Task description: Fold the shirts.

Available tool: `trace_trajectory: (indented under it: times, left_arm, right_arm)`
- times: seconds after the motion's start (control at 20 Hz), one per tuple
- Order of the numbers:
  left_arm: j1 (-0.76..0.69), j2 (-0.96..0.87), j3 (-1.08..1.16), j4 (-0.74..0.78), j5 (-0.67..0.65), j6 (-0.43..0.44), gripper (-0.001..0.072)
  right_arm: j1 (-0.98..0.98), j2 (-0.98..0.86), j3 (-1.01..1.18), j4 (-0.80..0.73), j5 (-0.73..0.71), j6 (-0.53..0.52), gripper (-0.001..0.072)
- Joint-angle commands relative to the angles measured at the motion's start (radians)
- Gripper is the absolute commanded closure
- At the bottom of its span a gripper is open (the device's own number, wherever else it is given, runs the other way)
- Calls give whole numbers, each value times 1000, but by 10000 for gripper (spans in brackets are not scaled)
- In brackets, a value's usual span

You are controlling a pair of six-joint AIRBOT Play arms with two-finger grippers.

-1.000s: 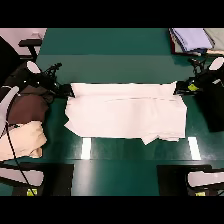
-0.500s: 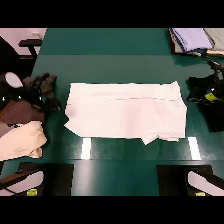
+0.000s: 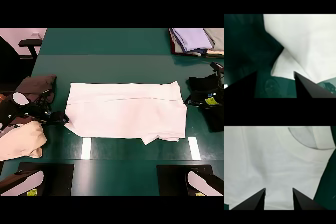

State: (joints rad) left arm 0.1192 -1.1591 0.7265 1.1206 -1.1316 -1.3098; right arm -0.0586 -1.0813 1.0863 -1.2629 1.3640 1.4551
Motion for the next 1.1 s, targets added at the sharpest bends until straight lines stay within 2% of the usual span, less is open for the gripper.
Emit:
trace_trajectory:
  times: [0.0, 0.15, 0.2, 0.3, 0.35, 0.45, 0.6, 0.7, 0.75, 0.8, 0.9, 1.0, 1.05]
  left_arm:
    - [-24, 2, -22, -14, 40, 10, 179]
    - [-83, 2, -61, -13, 85, 6, 179]
    - [-90, 2, -65, -10, 82, 1, 211]
    - [-90, 3, -64, -10, 78, 1, 570]
    - [-90, 3, -64, -10, 83, -1, 678]
    - [-90, 5, -47, -1, 70, -48, 681]
    - [-90, 55, 8, 47, -31, -51, 681]
    - [-90, 135, 10, 55, -48, -51, 681]
    - [-90, 171, 10, 54, -55, -52, 681]
    - [-90, 199, 10, 53, -59, -52, 681]
    - [-90, 232, 10, 52, -66, -52, 681]
    - [-90, 232, 11, 45, -65, -53, 681]
    - [-90, 232, 11, 45, -64, -59, 681]
  right_arm:
    - [3, 5, -3, 15, 1, -2, 330]
    - [3, 5, -3, 15, 6, -2, 329]
    - [3, 5, -3, 14, 8, -2, 329]
    - [3, 5, -3, 14, 9, -2, 330]
    - [3, 5, -3, 14, 8, -2, 329]
    - [-5, 5, -3, 6, 23, -4, 329]
    - [-85, 16, -55, -53, 112, -9, 328]
    - [-186, 44, -170, -80, 123, -9, 312]
    - [-239, 51, -232, -69, 123, -9, 189]
    - [-290, 53, -293, -63, 126, -9, 135]
    - [-361, 50, -410, -39, 121, -21, 139]
    - [-382, 50, -488, 43, 70, -51, 206]
    - [-374, 50, -515, 69, 37, -51, 207]
